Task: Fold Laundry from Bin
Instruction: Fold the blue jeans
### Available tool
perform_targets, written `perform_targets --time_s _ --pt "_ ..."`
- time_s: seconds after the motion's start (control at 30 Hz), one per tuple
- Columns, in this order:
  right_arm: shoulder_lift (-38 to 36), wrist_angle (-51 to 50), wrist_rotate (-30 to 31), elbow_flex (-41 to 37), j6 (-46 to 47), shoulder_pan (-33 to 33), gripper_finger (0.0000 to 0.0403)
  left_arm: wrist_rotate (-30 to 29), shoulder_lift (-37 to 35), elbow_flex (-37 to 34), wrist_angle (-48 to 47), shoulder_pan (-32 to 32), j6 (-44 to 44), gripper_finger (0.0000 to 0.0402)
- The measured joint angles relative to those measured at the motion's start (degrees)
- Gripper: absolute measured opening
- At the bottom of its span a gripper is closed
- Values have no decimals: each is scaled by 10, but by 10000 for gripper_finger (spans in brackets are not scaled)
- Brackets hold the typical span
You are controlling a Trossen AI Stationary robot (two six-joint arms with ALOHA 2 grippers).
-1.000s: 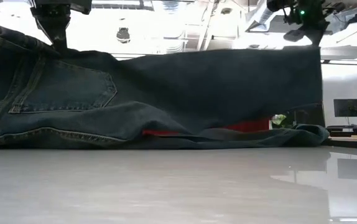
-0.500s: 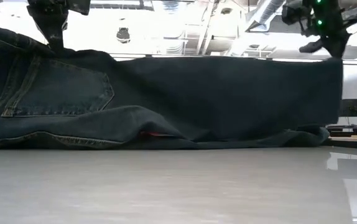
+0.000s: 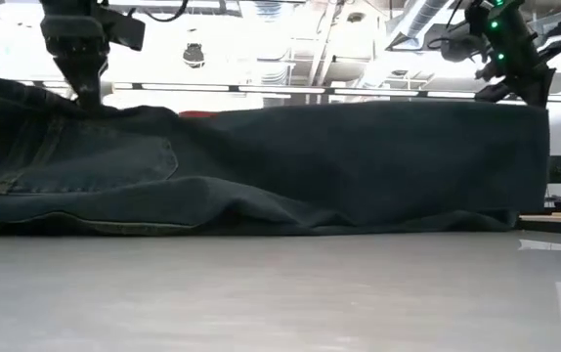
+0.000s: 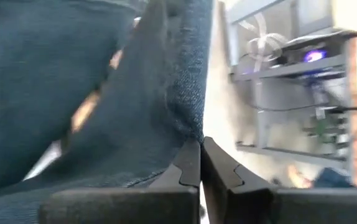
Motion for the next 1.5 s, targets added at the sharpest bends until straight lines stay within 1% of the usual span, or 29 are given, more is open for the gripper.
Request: perform_targets --time_s 0.1,0.23,0.3,0.37,0.47,0.57,0.7,0.8,0.9,1.0,1.07,1.13,1.2,1.27,1.37,1.43,1.5 --pt "6 6 -16 0 -8 1 36 -1 0 -20 15 4 -3 9" --pt "22 11 -28 0 -12 9 41 -3 0 -24 7 6 0 9" --pt "26 5 -32 0 10 8 42 -5 0 -24 10 6 2 9" --pt "29 6 -32 0 28 8 44 -13 0 -24 9 6 -1 9" --pt "29 5 -32 0 28 8 51 -25 0 -24 7 6 -4 11" --pt "29 8 -38 0 27 8 61 -48 0 -23 0 6 -25 24" --pt "29 17 -75 0 -1 8 66 -44 0 -16 -7 12 -4 63" --pt "29 17 -86 0 -18 8 67 -18 0 -11 -8 29 13 103" --pt "29 17 -86 0 -20 8 67 9 0 -11 -15 36 0 149" --pt "29 17 -86 0 -20 8 67 27 0 -11 -47 37 -22 194" --pt "29 17 -86 0 -20 8 67 28 0 -11 -71 37 -43 216" --pt "29 17 -86 0 -20 8 67 32 -2 -11 -77 37 -56 229" --pt "29 17 -86 0 -25 8 67 32 -8 -11 -44 36 -63 234" --pt "27 13 -86 0 -53 9 67 26 -13 -11 37 32 -53 235" --pt "21 1 -90 14 -103 9 67 9 -13 -18 155 25 -2 235" --pt "19 -9 -84 34 -100 9 67 6 -5 -21 211 25 32 235" --pt "15 -11 -76 62 -92 9 67 6 7 -23 242 26 56 235"
